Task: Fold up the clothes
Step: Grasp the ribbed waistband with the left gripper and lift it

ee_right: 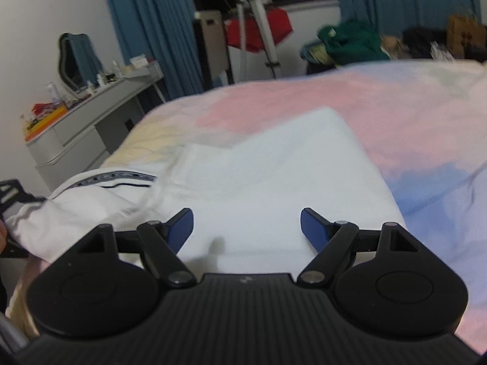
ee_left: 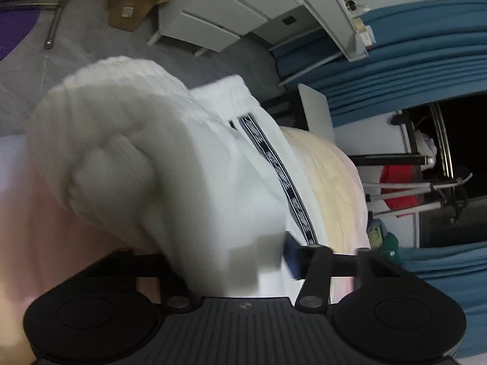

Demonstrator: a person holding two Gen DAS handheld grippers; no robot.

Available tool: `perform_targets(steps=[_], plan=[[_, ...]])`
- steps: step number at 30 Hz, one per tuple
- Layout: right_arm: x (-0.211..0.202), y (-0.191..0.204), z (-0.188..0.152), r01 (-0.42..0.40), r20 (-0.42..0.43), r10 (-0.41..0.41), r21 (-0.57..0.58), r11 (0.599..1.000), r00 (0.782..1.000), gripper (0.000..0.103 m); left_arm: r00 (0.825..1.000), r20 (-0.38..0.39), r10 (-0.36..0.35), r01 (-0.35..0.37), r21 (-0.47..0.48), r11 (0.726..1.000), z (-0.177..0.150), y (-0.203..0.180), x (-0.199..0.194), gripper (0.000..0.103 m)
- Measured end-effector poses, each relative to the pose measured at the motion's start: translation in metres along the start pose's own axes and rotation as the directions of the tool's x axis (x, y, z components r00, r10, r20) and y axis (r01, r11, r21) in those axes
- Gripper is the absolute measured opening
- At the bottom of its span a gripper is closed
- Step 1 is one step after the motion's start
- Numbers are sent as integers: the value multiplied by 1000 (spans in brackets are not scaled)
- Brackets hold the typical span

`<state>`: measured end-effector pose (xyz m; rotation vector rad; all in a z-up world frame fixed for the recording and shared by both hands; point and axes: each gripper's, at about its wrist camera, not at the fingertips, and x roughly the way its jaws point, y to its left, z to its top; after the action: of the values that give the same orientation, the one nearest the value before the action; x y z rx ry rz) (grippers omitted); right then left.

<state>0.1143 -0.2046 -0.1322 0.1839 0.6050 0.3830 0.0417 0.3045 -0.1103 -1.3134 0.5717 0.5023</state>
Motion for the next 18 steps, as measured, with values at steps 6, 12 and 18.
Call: perform_targets(steps=[6, 12, 18], plan=[[34, 14, -20, -51, -161, 42, -49, 998, 986, 79, 998, 63, 0, -7, 111, 994, -3, -15, -8, 22], [28, -3, -12, -63, -132, 70, 56, 996, 989, 78, 977, 211, -42, -53, 427, 903, -40, -84, -36, 18], [-5, -45, 1, -12, -25, 19, 259, 966, 1000, 79, 903, 357, -238, -117, 739, 664, -127, -170, -68, 18]])
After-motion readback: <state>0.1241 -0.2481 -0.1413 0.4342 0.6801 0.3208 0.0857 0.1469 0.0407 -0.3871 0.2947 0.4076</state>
